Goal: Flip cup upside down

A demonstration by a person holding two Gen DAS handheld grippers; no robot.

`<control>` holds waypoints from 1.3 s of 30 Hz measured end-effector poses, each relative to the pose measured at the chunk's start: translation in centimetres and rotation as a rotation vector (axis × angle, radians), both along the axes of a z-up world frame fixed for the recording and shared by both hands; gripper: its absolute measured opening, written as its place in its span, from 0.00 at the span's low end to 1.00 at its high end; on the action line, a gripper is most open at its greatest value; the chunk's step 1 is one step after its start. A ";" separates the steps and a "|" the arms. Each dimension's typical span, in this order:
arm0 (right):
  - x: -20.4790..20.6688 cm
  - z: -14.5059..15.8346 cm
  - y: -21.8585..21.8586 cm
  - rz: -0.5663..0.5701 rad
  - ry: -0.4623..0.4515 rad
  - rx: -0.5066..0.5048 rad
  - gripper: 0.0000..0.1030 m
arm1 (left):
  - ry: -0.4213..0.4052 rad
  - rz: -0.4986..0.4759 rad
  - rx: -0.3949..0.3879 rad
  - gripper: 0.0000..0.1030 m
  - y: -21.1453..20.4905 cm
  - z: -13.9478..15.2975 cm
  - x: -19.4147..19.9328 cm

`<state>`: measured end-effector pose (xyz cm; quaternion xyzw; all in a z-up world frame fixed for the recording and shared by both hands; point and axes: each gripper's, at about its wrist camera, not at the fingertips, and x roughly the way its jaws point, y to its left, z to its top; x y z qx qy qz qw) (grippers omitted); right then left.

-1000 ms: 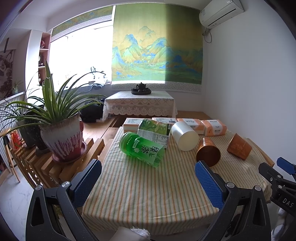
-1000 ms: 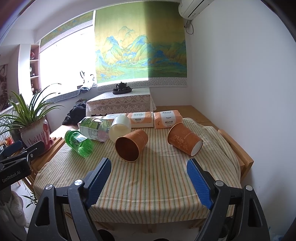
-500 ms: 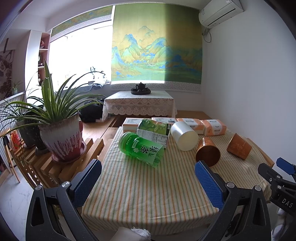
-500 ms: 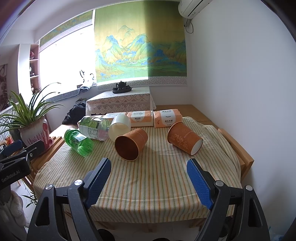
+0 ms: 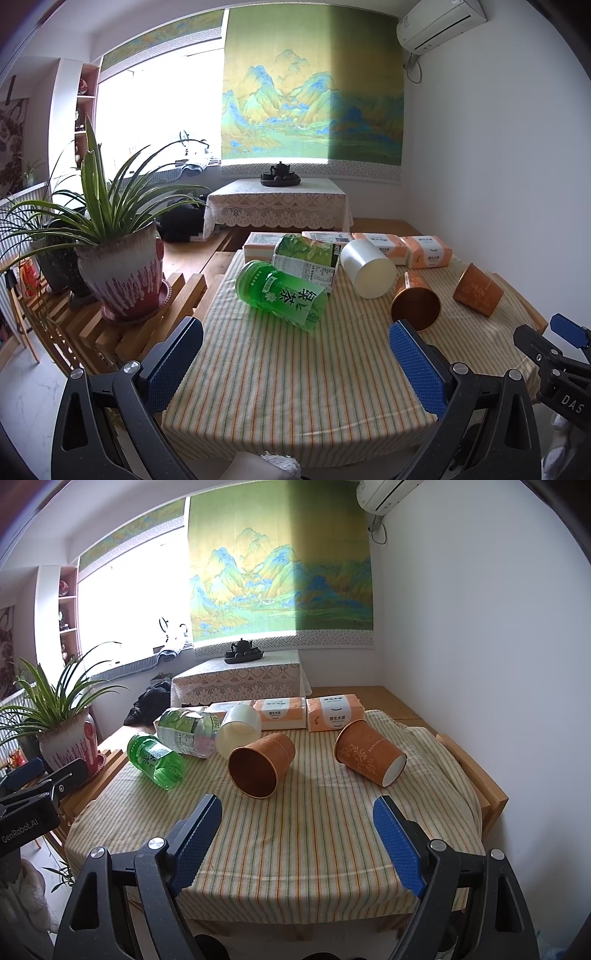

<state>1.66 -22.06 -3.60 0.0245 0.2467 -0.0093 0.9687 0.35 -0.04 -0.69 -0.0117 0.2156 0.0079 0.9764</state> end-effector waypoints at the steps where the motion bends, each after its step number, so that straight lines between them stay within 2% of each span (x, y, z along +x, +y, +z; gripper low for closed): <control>1: 0.0 0.0 0.0 -0.001 0.000 -0.001 0.79 | 0.000 0.000 0.001 0.99 0.1 0.0 0.1; 22: 1.8 -0.9 -0.4 -0.002 0.039 0.023 0.79 | 0.029 -0.006 0.004 0.99 0.4 -0.9 1.3; 39: 7.0 -1.5 -1.6 0.029 0.121 0.083 0.79 | 0.060 -0.012 0.017 0.99 0.7 -1.8 2.3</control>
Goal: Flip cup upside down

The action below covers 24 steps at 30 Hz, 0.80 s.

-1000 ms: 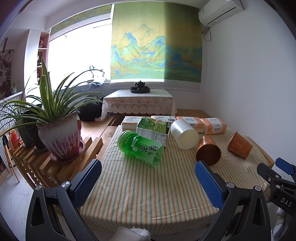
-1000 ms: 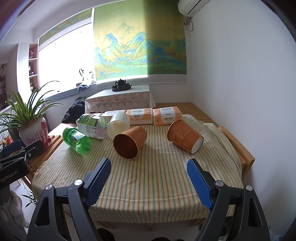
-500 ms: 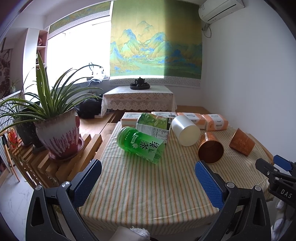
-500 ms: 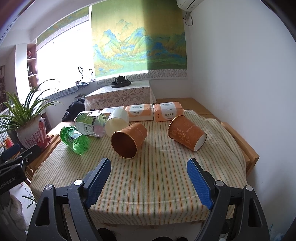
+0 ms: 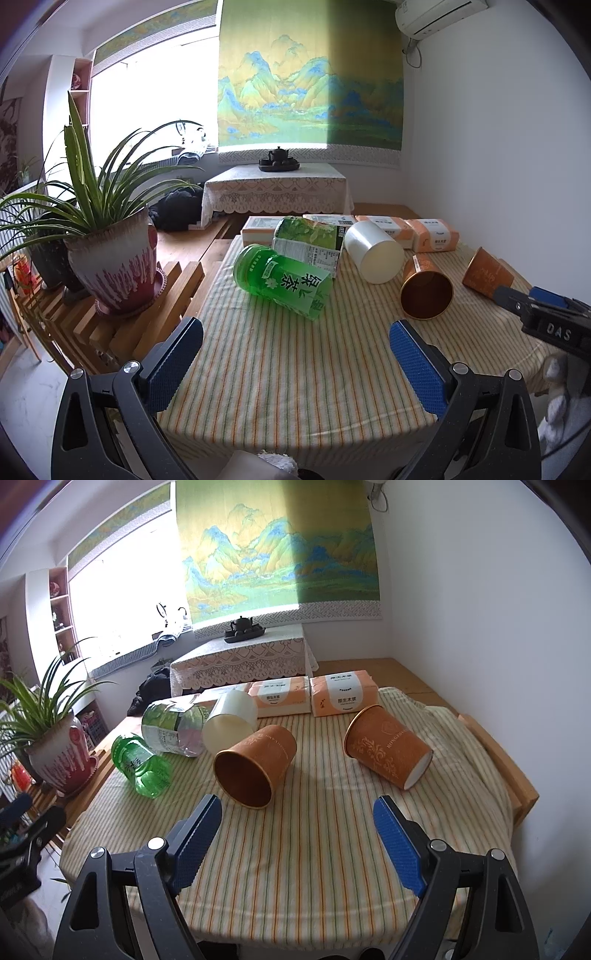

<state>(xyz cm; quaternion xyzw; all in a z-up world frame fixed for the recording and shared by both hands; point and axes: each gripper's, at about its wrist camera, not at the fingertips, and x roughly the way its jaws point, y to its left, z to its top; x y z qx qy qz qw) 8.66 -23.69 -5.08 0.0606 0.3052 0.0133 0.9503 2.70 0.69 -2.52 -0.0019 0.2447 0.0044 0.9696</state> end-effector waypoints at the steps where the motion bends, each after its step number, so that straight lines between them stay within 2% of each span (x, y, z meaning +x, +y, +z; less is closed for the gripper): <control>1: 0.5 0.0 -0.1 0.005 0.009 0.010 0.79 | -0.001 0.001 0.003 0.99 0.0 0.0 0.0; 9: 4.4 -0.2 -1.2 0.035 0.096 0.116 0.79 | 0.005 0.014 0.005 0.99 0.6 -0.1 0.2; 24: 14.8 -2.7 -2.8 0.077 0.390 0.453 0.79 | 0.008 0.059 -0.008 0.99 2.5 -0.4 0.2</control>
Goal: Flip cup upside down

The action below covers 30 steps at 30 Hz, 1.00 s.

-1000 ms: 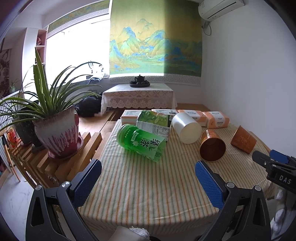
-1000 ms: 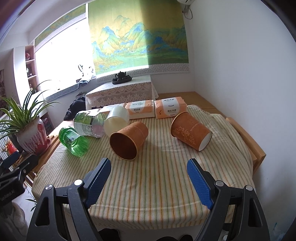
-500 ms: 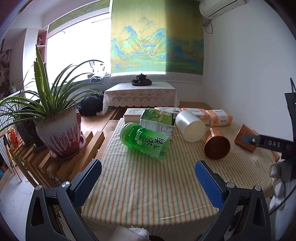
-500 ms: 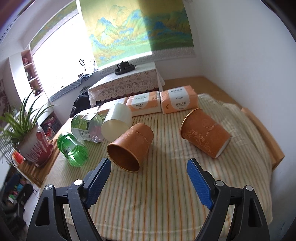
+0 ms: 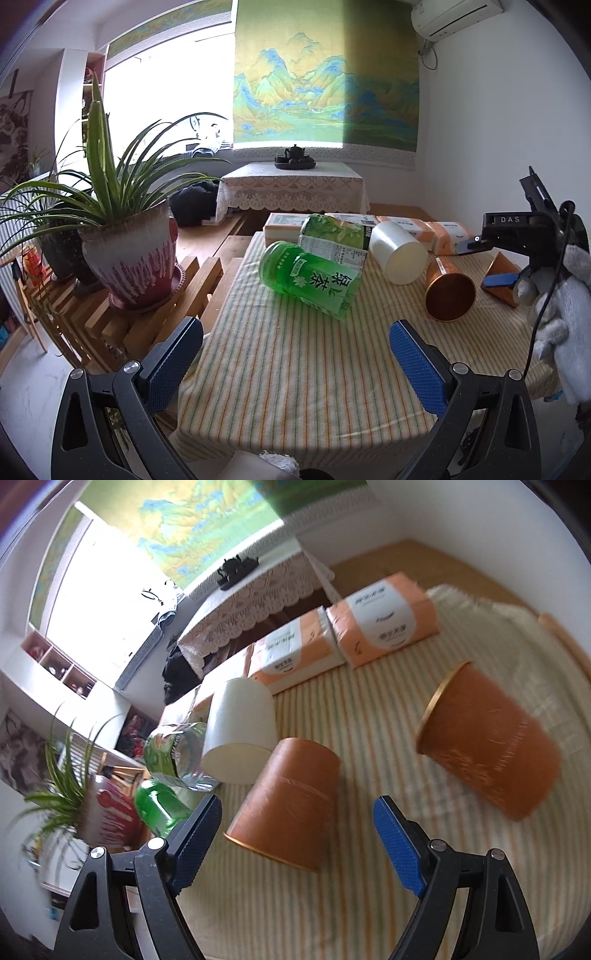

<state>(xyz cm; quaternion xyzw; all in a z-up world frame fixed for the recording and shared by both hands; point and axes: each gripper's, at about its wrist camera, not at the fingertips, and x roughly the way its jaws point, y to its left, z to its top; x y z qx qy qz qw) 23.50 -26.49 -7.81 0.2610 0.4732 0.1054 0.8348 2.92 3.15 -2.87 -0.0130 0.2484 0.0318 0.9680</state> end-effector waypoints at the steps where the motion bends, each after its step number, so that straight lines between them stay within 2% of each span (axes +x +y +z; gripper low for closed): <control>1: 0.3 -0.1 0.1 0.008 0.015 0.010 0.79 | -0.001 0.004 -0.001 0.99 0.2 0.0 0.0; 12: 2.9 -1.6 2.0 0.059 0.140 0.019 0.78 | 0.002 0.013 -0.007 0.99 0.6 -0.1 0.1; 16: 3.3 -2.2 2.2 0.074 0.183 0.032 0.72 | 0.002 0.018 -0.009 0.99 0.7 -0.2 0.0; 18: 3.4 -2.5 2.5 0.084 0.202 0.018 0.64 | 0.002 0.019 -0.012 0.99 0.7 -0.2 0.0; 19: 3.5 -2.6 2.6 0.088 0.212 0.021 0.63 | 0.002 0.018 -0.012 0.99 0.7 -0.2 0.0; 30: 2.0 -2.5 2.3 0.134 0.239 0.144 0.61 | -0.001 0.023 -0.010 0.99 0.7 0.1 -0.4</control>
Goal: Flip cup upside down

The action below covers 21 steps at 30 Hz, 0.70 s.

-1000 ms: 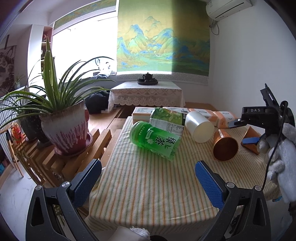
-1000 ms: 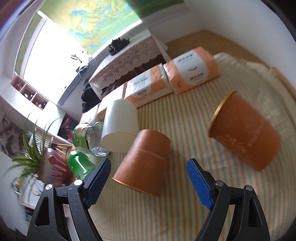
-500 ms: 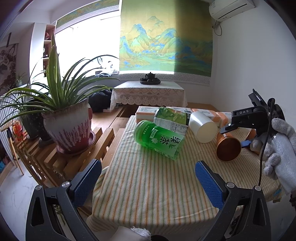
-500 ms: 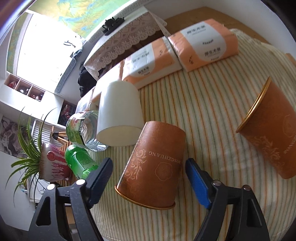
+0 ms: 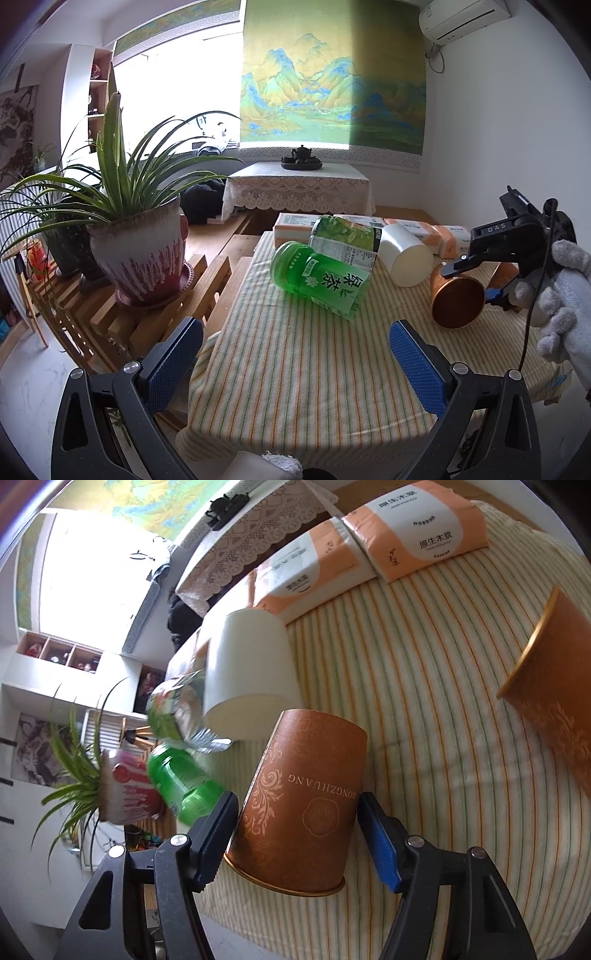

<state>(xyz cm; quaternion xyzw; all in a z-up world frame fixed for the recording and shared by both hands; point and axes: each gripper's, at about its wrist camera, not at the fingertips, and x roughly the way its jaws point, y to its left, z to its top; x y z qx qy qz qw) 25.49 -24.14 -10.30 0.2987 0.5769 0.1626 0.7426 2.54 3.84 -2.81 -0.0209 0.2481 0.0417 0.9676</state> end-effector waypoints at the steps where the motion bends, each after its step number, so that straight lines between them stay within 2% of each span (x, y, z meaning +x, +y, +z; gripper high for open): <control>1: -0.3 0.2 0.1 0.011 -0.004 0.001 0.61 | 0.000 0.001 0.000 0.99 0.1 0.0 0.0; 12: -4.8 0.5 3.2 0.215 -0.022 -0.038 0.61 | 0.043 -0.023 -0.014 0.99 0.2 0.2 0.2; 21: -5.8 0.7 4.3 0.280 -0.063 -0.065 0.63 | 0.079 -0.067 -0.012 0.99 -1.1 0.5 0.8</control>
